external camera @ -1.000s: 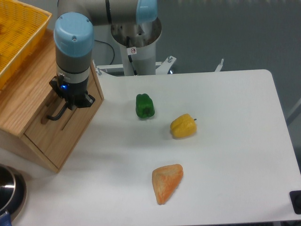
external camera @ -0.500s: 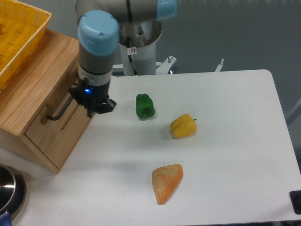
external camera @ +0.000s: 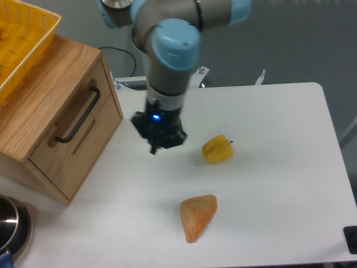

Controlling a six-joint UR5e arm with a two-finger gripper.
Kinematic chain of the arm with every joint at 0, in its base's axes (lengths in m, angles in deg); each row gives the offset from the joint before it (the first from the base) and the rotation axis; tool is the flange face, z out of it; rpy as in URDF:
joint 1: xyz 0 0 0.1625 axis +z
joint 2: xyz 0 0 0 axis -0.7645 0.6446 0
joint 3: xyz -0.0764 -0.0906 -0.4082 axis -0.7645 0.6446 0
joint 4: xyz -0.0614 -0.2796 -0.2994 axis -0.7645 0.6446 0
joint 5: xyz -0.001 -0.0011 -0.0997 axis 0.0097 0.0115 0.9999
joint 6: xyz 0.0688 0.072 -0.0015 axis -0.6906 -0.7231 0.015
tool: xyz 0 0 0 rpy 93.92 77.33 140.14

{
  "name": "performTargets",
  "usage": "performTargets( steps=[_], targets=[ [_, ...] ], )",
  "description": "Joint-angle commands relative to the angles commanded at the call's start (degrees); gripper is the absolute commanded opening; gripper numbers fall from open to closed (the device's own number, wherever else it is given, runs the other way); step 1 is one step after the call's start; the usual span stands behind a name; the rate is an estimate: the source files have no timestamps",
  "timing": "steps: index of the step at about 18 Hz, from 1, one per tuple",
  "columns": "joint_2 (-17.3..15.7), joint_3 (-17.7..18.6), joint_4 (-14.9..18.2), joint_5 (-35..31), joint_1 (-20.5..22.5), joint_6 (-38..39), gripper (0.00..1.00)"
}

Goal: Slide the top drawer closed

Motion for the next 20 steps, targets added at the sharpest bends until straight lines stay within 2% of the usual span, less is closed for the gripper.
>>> performTargets(
  steps=[1,6,12,16,20],
  targets=[
    [0.4,0.0,-0.8,-1.7,0.5,-1.8,1.0],
    [3.5,0.5,-1.9,-14.8,0.4,-5.6,1.0],
    [5.8,-1.0,-3.3,-15.0,1.7,-10.5,1.0],
    [6.0,-1.1,-2.9,-15.2,3.3,-24.7,1.0],
    [5.9,-1.8,-2.6,-15.0,3.8,-27.0,1.0]
  ],
)
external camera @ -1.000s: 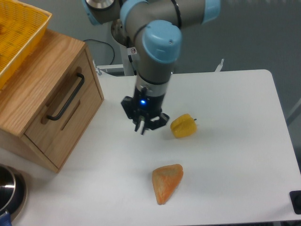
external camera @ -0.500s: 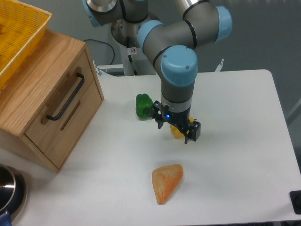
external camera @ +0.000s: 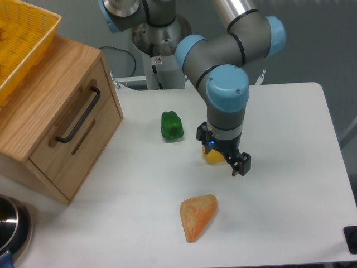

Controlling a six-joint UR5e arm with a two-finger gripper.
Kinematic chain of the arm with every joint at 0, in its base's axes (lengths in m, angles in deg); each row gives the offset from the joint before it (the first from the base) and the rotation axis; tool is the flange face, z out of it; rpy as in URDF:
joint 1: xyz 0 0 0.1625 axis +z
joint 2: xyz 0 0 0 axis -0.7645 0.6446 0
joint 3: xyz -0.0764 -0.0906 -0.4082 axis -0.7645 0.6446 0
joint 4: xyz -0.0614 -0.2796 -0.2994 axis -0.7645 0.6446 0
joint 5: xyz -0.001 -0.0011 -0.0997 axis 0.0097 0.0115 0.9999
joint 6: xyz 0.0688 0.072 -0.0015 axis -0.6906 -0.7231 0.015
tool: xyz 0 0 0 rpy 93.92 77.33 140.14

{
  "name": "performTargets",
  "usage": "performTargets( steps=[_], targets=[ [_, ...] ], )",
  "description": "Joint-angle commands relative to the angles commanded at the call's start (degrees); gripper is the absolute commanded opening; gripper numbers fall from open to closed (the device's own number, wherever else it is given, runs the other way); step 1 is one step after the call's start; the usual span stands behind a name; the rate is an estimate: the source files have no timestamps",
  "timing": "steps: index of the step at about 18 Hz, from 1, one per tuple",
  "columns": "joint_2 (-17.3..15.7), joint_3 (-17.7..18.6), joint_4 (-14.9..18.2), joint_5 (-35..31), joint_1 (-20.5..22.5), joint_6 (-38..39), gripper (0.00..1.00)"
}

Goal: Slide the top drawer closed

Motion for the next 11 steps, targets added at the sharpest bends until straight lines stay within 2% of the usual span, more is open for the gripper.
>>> performTargets(
  steps=[3,11],
  targets=[
    [1.1,0.1,0.1,-0.2,0.5,-2.7,1.0],
    [0.8,0.1,0.9,-0.2,1.9,-4.8,1.0]
  ],
)
